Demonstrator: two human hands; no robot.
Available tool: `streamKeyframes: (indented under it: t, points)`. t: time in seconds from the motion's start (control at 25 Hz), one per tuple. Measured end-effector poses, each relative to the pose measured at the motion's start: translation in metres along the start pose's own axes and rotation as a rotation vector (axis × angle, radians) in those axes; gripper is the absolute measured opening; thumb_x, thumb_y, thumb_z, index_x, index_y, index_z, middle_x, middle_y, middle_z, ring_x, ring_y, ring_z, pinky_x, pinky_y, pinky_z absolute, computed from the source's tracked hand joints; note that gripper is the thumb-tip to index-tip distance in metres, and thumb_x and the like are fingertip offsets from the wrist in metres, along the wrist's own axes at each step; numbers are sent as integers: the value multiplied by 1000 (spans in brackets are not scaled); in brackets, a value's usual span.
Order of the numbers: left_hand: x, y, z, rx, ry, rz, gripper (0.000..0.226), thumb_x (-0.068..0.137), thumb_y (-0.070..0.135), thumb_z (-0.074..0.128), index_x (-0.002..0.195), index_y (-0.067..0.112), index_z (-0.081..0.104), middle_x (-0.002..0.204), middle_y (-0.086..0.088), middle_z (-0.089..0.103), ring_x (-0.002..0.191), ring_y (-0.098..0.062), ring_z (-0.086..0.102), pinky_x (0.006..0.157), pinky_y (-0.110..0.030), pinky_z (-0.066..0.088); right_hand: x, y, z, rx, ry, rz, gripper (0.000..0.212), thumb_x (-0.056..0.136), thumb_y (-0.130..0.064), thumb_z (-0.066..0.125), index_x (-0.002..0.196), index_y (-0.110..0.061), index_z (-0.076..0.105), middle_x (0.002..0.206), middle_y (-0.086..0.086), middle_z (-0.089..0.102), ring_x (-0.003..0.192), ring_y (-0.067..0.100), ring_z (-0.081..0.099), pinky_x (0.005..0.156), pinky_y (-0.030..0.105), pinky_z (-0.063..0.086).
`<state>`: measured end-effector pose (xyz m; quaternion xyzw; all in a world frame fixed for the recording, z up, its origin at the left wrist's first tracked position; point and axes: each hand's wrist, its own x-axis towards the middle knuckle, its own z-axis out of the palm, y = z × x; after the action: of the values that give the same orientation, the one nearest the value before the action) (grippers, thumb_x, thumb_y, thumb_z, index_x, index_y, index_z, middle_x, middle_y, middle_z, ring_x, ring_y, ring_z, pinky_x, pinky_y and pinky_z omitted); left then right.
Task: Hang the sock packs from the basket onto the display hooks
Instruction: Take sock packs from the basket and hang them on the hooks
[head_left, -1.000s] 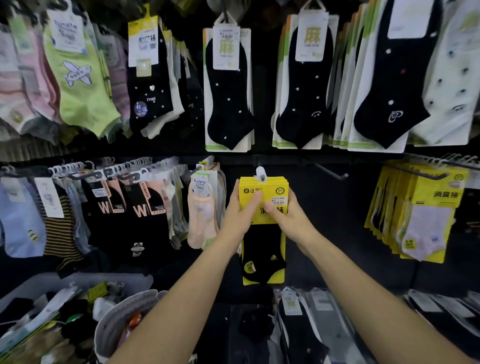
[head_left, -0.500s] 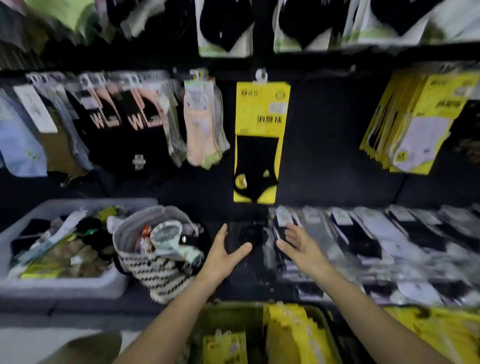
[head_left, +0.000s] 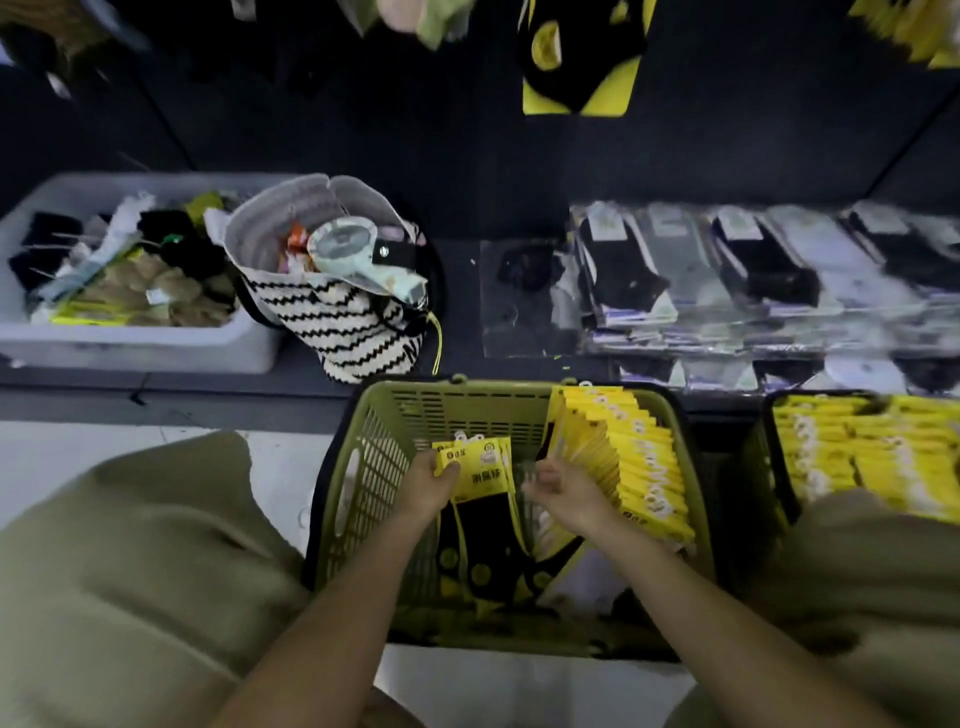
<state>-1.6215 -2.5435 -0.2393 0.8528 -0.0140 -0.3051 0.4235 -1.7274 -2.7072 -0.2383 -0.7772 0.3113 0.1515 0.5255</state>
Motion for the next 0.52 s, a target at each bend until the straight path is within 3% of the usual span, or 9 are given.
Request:
streamKeyframes:
  t: [0.08,0.16,0.28,0.36,0.44,0.52]
  points:
    - [8,-17,4,-13,-13,-38,18,92,18,55,104,8,63,105,-8,66,90,-21,60,80,-28,44,10,8,21,-16,-21,22,52,89,-26,62,133,-3,45,130,13,55,117,22,53,96,31,42]
    - [22,-31,9,-55,-14,-116,33,92,21,57,122,7,56,114,-1,59,102,-19,55,83,-25,36,29,11,34,-49,-22,59,55,88,-28,63,134,-4,43,128,12,56,116,24,54,97,33,43]
    - [47,-42,15,-111,-15,-238,43,87,19,63,126,8,50,120,-2,55,97,-15,47,83,-27,36,62,11,44,-60,3,120,49,89,-25,62,130,-3,46,124,12,59,113,26,56,92,29,44]
    - [69,-48,19,-144,-42,-310,58,82,15,70,133,7,42,132,-7,51,108,-17,50,84,-27,39,85,13,49,-103,-16,169,46,90,-20,59,130,-5,44,126,11,57,116,26,55,89,25,41]
    - [86,-55,24,-179,-81,-349,85,74,12,77,143,6,26,143,-12,41,128,-25,42,96,-30,39,104,18,53,-181,-76,200,51,89,-15,58,134,-5,36,131,13,51,120,29,50,95,30,43]
    - [99,-61,28,-275,-117,-402,107,68,8,81,148,9,9,149,-13,32,137,-31,32,109,-44,34,120,24,55,-231,-78,247,62,86,-13,60,138,-5,28,137,16,42,127,31,42,102,34,40]
